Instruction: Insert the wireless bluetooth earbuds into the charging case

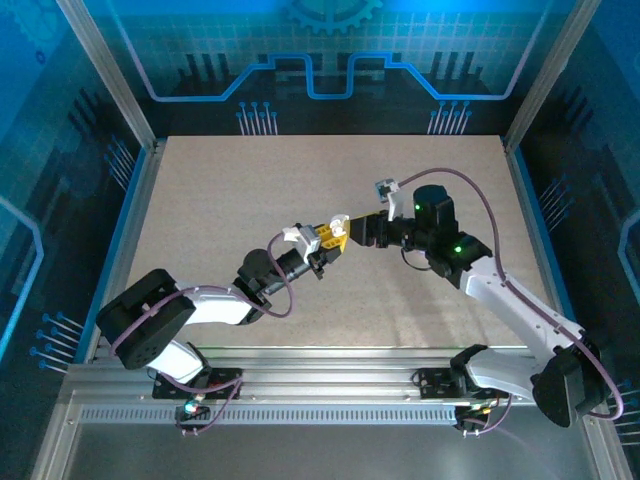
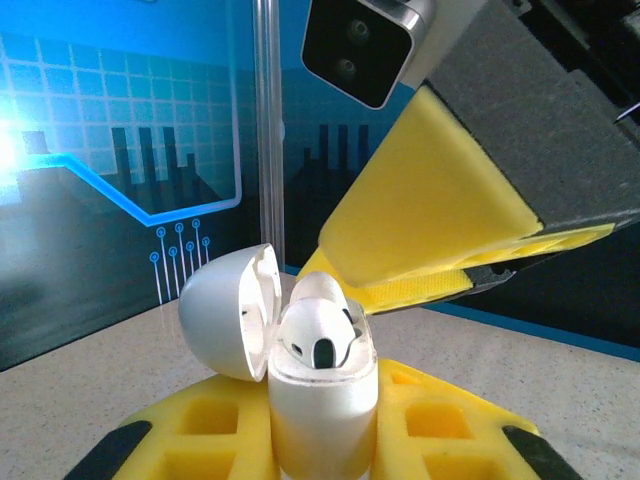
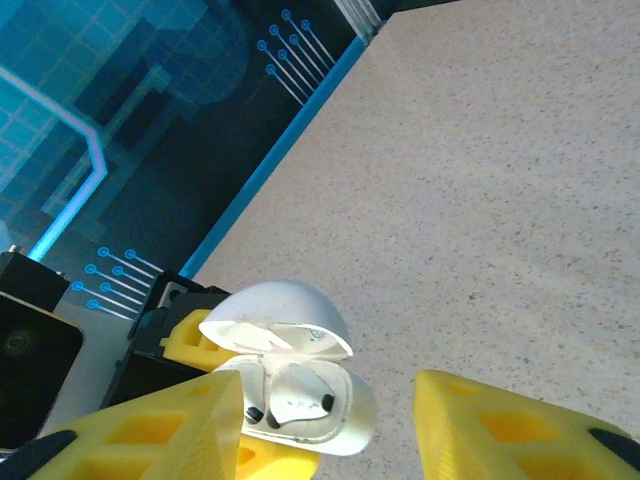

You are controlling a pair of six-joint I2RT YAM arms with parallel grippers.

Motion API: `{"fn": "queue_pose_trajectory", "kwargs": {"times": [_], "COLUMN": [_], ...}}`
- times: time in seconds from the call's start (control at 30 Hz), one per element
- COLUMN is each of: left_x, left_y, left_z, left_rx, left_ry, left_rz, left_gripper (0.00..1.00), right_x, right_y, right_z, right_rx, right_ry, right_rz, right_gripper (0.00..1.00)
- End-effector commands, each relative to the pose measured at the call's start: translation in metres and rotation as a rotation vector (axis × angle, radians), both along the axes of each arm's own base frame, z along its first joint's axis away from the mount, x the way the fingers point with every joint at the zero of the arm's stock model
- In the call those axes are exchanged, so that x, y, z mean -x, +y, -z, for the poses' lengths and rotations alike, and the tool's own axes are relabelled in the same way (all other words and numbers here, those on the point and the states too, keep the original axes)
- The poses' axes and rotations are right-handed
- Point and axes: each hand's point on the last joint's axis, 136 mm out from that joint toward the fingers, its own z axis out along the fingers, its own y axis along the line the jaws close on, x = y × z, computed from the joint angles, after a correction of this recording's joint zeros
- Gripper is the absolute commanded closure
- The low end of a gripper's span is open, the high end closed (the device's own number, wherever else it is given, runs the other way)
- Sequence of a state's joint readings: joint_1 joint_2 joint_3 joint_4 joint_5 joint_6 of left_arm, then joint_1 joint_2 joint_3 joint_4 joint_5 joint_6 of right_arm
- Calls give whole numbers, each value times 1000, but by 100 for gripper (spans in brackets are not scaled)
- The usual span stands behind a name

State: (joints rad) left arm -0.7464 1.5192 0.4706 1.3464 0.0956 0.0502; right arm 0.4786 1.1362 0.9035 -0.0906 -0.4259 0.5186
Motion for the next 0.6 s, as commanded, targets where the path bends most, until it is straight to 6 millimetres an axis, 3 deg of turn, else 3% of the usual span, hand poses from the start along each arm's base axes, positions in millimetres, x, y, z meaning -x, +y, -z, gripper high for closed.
{"fn": "queue_pose_trajectory", "kwargs": {"times": [0.0, 0.27, 0.43, 0.57], "left_x": [7, 13, 22, 28], "left_y": [-2, -4, -5, -3], "left_z": [-33, -33, -33, -36], "left_rx": [70, 69, 60, 55], "left_ry": [-77, -75, -69, -73], "left_rz": [30, 67, 106, 123], "left_gripper": [89, 89, 89, 89], "right_x": [5, 27, 40, 55], "right_y": [-18, -42, -38, -30], "right_z": [-31, -53, -44, -41], "right_rx": [-4, -7, 49, 50], "right_ry": [-83, -213, -338, -480], "right_rz": [38, -8, -239, -480], "right_gripper": [51, 38, 26, 30]}}
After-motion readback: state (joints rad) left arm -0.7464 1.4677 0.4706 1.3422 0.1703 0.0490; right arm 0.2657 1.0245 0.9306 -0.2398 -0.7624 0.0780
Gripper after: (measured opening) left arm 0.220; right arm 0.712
